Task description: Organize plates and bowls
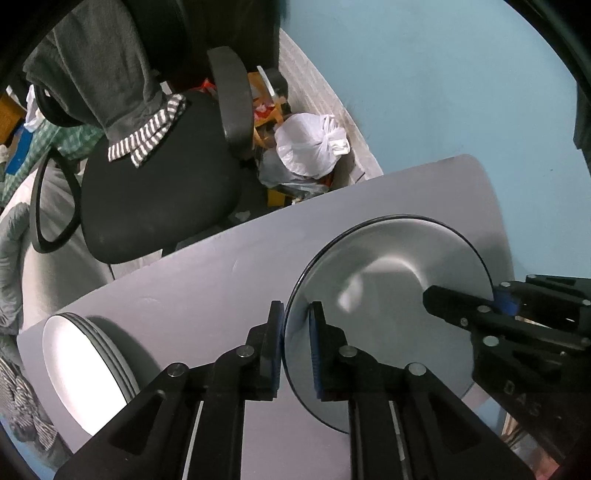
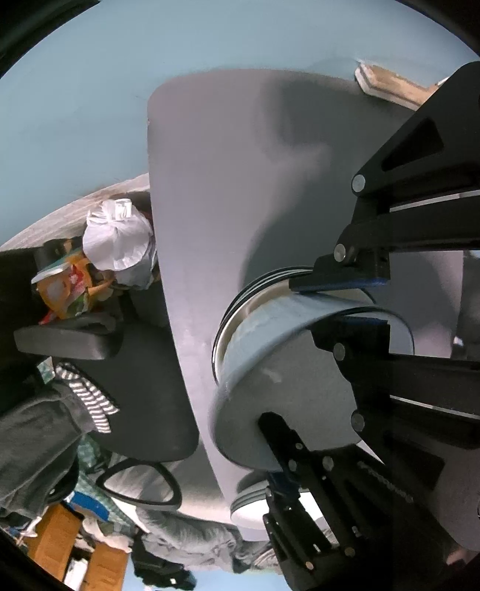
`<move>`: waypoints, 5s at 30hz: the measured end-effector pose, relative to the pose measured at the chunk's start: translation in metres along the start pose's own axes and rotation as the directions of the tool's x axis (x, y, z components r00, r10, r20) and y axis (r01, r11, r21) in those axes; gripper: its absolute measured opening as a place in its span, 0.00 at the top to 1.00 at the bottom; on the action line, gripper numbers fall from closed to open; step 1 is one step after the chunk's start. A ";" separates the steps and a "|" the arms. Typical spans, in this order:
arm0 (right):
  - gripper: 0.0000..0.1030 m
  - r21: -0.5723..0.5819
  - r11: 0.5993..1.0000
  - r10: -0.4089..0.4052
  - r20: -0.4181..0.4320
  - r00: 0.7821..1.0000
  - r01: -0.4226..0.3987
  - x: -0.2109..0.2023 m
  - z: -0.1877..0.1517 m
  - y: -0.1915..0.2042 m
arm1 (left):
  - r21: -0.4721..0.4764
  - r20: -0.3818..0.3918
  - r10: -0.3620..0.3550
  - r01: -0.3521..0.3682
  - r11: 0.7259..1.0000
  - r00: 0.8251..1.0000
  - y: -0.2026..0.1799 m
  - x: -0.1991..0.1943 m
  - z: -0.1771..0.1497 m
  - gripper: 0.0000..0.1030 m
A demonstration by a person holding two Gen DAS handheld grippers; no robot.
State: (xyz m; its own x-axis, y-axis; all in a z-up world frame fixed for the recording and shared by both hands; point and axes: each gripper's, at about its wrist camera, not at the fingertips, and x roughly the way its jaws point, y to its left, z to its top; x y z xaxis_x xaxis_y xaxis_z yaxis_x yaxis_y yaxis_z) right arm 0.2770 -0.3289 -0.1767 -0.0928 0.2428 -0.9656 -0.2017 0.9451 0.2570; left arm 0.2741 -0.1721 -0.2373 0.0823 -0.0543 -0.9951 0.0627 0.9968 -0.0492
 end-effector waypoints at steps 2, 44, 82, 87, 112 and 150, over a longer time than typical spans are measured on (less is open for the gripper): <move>0.85 -0.003 1.000 0.001 -0.008 1.000 -0.001 0.000 0.001 0.001 | 0.001 -0.001 0.010 -0.010 1.000 1.000 0.000 0.001 0.000 0.81; 0.43 -0.046 0.991 -0.093 0.439 0.893 0.126 -0.124 -0.051 0.035 | -0.127 0.298 -0.023 0.064 0.990 0.954 0.058 -0.136 -0.071 0.25; 0.43 -0.171 0.967 -0.068 0.535 0.842 0.187 -0.108 -0.075 0.046 | -0.011 0.379 -0.060 0.069 0.998 0.923 0.057 -0.150 -0.090 0.24; 0.43 -0.179 0.968 -0.073 0.468 0.881 0.175 -0.088 -0.065 0.027 | 0.026 0.324 -0.091 0.087 0.996 0.942 0.047 -0.124 -0.071 0.24; 0.43 -0.201 0.979 0.054 0.085 0.995 -0.036 0.017 -0.004 -0.024 | -0.010 0.063 -0.147 0.148 0.989 0.987 0.019 0.000 -0.013 0.24; 0.25 -0.021 0.938 0.344 -0.062 0.937 -0.346 0.058 0.006 -0.053 | -0.109 -0.059 -0.414 0.407 0.907 0.908 0.033 0.053 -0.006 0.39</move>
State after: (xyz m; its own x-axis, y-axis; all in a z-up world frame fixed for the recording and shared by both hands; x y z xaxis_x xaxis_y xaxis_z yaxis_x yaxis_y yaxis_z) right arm 0.2875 -0.3632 -0.2469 -0.2170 0.5388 -0.8140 -0.1778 0.7981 0.5757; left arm 0.2747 -0.1416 -0.2925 -0.0094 -0.4588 -0.8885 -0.0182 0.8885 -0.4586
